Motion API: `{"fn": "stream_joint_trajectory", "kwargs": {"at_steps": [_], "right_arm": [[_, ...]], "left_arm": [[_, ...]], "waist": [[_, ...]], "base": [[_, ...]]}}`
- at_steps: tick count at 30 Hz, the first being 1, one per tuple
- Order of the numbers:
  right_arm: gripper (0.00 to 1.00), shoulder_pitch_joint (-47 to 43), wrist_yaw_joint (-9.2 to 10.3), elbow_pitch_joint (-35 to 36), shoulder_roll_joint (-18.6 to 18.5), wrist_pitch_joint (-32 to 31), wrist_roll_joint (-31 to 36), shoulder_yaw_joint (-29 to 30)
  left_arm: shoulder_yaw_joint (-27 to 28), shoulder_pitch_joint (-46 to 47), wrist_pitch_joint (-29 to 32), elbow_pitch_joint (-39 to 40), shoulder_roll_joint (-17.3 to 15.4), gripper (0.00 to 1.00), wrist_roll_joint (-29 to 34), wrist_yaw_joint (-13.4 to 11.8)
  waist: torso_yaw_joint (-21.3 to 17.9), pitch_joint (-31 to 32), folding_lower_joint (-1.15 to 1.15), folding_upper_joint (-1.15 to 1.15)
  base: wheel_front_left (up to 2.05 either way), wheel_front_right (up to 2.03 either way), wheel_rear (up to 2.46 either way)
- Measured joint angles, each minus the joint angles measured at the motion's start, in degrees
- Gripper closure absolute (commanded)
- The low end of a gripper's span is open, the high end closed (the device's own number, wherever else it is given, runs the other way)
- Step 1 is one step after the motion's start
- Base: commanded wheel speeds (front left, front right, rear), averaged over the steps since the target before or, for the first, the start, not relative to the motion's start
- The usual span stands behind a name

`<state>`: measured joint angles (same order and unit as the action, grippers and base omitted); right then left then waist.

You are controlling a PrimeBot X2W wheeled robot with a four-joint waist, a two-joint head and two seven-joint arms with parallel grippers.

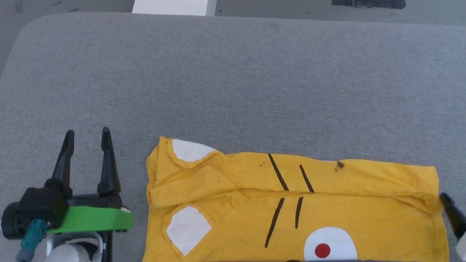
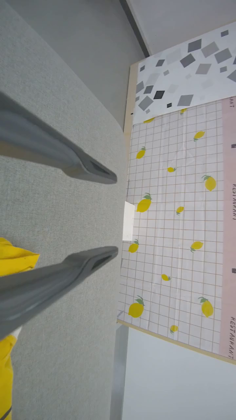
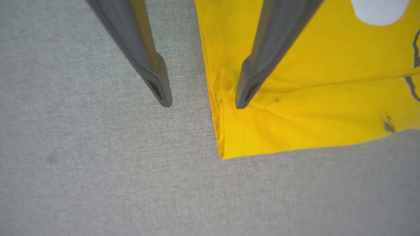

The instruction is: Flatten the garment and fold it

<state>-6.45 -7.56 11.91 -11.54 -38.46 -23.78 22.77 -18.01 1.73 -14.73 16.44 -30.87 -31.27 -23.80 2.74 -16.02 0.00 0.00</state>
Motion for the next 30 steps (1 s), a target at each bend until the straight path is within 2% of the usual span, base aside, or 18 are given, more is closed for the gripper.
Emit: {"fn": "stream_joint_trajectory", "kwargs": {"at_steps": [4, 9, 10, 12, 17, 20, 24, 30], "right_arm": [[0.00, 0.44, 0.00, -4.22, 0.26, -0.10, 1.36, -2.05], [0.00, 2.22, 0.01, -8.15, 0.25, 0.67, 1.54, -3.35], [0.18, 2.49, 0.02, -8.57, 0.02, 0.56, 1.42, -3.77], [1.00, 2.97, 0.03, -9.02, -0.60, -0.03, 0.69, -4.13], [1.00, 4.05, 0.00, -9.35, -0.05, -1.61, 0.10, -3.98], [1.00, 4.46, -0.04, -9.35, 1.04, -1.63, 0.65, -1.78], [1.00, 5.90, -0.04, -9.34, 1.40, -1.02, 3.32, 3.58], [1.00, 6.84, -0.03, -9.07, -1.96, -0.97, 7.14, 12.60]], "left_arm": [[1.20, -1.75, 0.00, 1.33, 4.65, 0.00, 5.17, 0.15], [2.22, -2.89, 0.00, 0.35, 7.97, 0.00, 7.30, 2.89], [2.47, -2.88, 0.00, 0.20, 8.29, 0.00, 7.58, 3.31], [3.05, -2.88, 0.00, -0.32, 9.20, 0.00, 8.13, 4.34], [4.52, -2.88, 0.00, -1.36, 10.36, 0.00, 8.69, 6.21], [5.03, -2.92, 0.00, -1.86, 11.31, 0.00, 9.05, 7.19], [5.80, -2.97, 0.00, -2.65, 12.35, 0.00, 9.24, 8.18], [6.13, -3.50, 0.00, -3.42, 13.71, 0.00, 10.25, 9.62]], "waist": [[0.61, -1.37, 0.00, 0.00], [1.75, -2.56, 0.00, 0.00], [1.93, -2.68, 0.00, 0.00], [2.29, -2.84, 0.00, 0.00], [2.48, -2.32, 0.00, 0.00], [2.34, -1.63, 0.00, 0.00], [1.97, -0.68, 0.00, 0.00], [1.34, 0.22, 0.00, 0.00]], "base": [[0.00, 0.00, 0.00], [0.00, 0.00, 0.00], [0.00, 0.00, 0.00], [0.00, 0.00, 0.00], [0.00, 0.00, 0.00], [0.00, 0.00, 0.00], [0.00, 0.00, 0.00], [0.00, 0.00, 0.00]]}}
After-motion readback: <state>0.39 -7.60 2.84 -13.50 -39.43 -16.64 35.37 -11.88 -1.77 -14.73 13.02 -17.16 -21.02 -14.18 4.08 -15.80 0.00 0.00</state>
